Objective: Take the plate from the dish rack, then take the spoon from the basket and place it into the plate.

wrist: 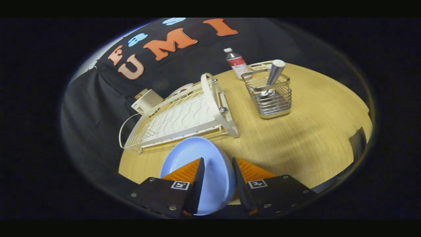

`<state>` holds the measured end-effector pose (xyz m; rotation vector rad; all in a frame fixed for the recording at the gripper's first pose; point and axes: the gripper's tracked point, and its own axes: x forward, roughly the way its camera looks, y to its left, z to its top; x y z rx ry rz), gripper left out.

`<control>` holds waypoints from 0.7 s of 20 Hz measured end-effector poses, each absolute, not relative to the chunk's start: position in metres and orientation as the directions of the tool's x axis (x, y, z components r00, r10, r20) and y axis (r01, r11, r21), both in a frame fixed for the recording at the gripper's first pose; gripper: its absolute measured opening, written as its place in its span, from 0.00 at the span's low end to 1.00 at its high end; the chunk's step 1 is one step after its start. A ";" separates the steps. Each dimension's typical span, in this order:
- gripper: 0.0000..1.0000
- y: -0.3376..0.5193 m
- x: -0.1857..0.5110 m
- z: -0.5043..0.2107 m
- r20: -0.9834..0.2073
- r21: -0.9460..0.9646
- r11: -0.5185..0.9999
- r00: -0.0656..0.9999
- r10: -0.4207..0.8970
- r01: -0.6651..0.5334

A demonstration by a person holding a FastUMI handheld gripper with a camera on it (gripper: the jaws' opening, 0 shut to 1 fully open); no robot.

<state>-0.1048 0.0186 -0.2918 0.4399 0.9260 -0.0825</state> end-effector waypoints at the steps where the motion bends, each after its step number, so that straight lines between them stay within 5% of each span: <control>1: 0.52 0.020 -0.101 -0.287 -0.773 0.359 0.896 0.621 0.128 0.262; 5: 0.52 -0.002 -0.086 -0.265 -0.699 0.358 0.892 0.713 0.060 0.276; 14: 0.72 -0.071 -0.047 -0.219 -0.486 0.059 0.947 0.838 -0.249 0.316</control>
